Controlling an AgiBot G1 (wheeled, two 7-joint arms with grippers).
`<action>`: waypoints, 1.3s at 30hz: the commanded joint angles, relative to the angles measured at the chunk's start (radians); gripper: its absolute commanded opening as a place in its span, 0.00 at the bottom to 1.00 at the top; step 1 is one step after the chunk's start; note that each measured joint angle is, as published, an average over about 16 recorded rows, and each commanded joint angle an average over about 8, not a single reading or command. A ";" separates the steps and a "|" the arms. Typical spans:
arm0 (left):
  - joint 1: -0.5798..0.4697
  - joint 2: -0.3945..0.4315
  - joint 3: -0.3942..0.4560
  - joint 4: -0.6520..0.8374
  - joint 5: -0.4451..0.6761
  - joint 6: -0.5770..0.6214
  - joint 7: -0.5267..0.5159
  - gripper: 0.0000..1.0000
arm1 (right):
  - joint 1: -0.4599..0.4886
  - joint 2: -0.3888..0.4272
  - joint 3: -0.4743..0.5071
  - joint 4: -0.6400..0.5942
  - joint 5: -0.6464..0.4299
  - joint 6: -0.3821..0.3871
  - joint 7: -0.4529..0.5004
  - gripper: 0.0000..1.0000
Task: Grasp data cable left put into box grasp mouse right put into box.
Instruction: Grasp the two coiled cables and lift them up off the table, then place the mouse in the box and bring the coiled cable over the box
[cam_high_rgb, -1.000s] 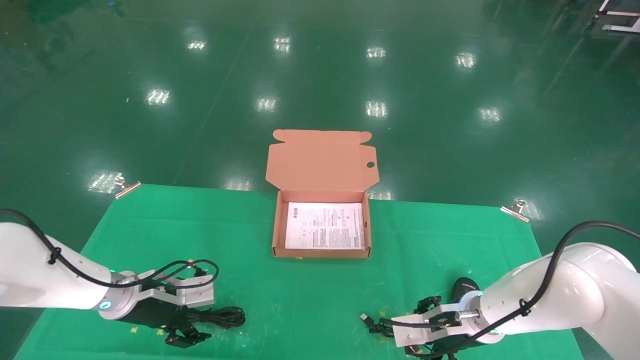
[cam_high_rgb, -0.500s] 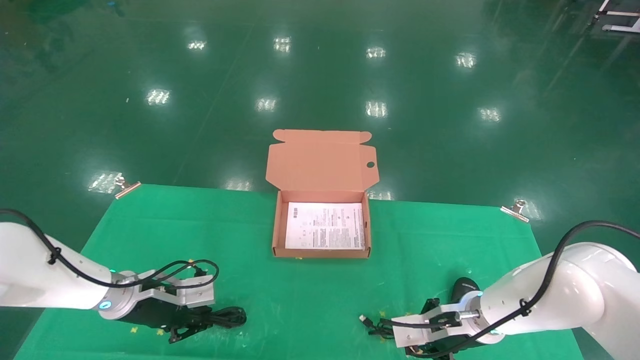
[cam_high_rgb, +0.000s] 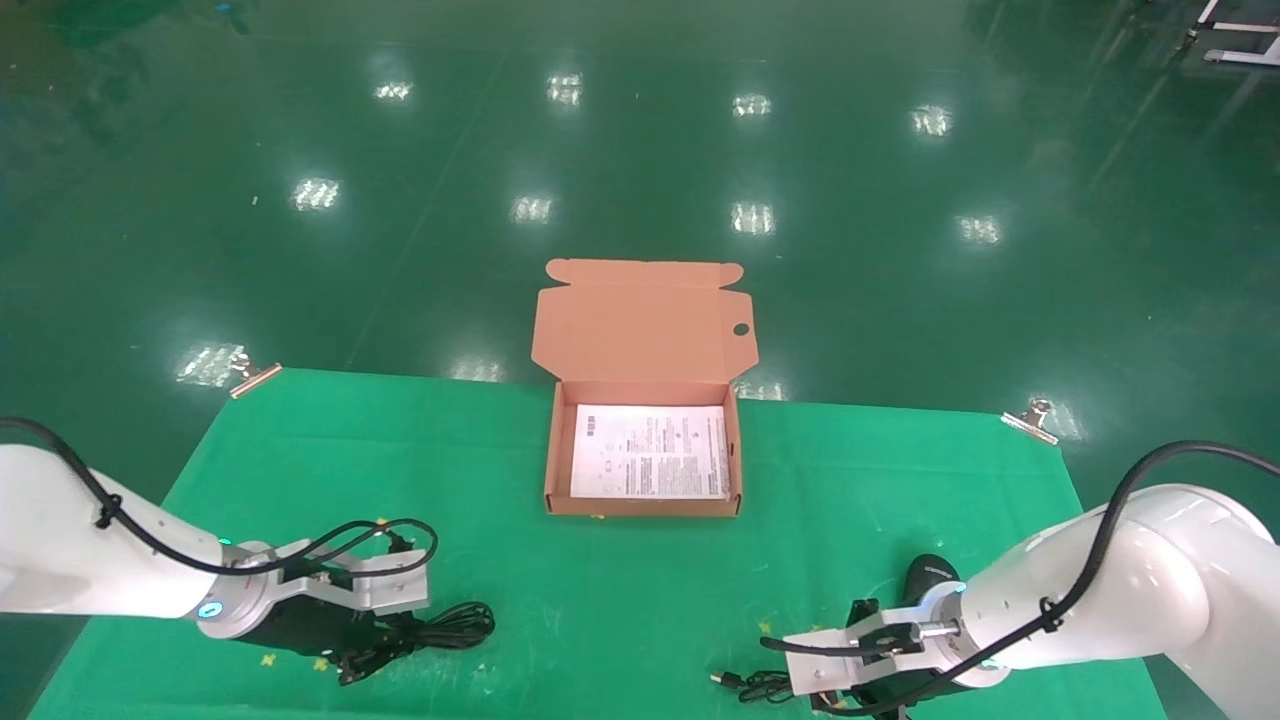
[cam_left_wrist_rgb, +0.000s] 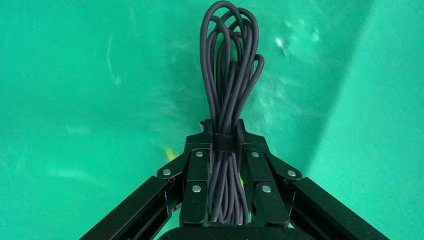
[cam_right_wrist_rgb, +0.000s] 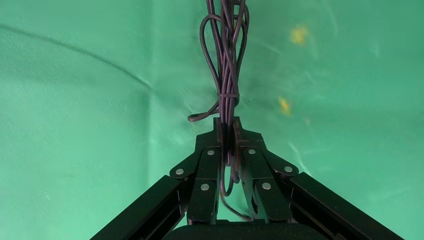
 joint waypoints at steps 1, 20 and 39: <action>-0.001 -0.007 -0.001 -0.001 -0.004 0.009 0.005 0.00 | 0.000 -0.001 0.000 -0.003 0.002 0.000 -0.001 0.00; -0.035 -0.148 -0.067 -0.474 0.060 -0.198 -0.113 0.00 | 0.267 0.084 0.144 0.276 -0.145 0.065 0.217 0.00; -0.057 -0.079 -0.095 -0.703 0.198 -0.363 -0.248 0.00 | 0.465 -0.292 0.195 -0.203 -0.039 0.344 -0.087 0.00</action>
